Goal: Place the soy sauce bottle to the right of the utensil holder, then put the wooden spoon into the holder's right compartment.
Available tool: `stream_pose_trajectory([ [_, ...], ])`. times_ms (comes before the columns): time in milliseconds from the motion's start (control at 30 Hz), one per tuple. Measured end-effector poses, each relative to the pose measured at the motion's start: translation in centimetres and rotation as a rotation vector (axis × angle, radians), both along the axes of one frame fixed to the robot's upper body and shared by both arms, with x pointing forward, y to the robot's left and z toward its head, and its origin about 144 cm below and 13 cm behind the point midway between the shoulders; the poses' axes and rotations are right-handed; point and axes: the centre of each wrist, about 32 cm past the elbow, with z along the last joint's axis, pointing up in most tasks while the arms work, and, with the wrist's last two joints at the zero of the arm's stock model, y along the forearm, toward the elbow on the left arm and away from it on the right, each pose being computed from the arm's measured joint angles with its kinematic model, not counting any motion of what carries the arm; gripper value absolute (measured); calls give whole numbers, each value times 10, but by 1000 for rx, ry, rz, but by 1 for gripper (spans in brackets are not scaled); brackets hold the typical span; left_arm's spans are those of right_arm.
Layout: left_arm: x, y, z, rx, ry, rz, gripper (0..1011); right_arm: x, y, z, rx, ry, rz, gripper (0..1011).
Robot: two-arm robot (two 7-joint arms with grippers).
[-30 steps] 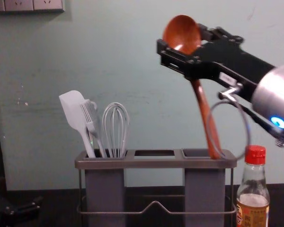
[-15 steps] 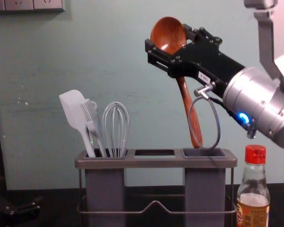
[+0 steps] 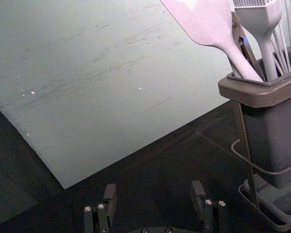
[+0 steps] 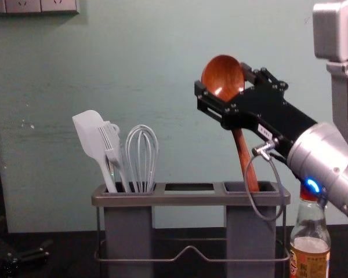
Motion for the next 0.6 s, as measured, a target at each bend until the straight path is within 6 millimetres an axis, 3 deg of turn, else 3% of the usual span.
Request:
stream_pose_trajectory([
  [600,0,0,0,0,0,0,1005,-12,-5,-33,-6,53,-20,840],
])
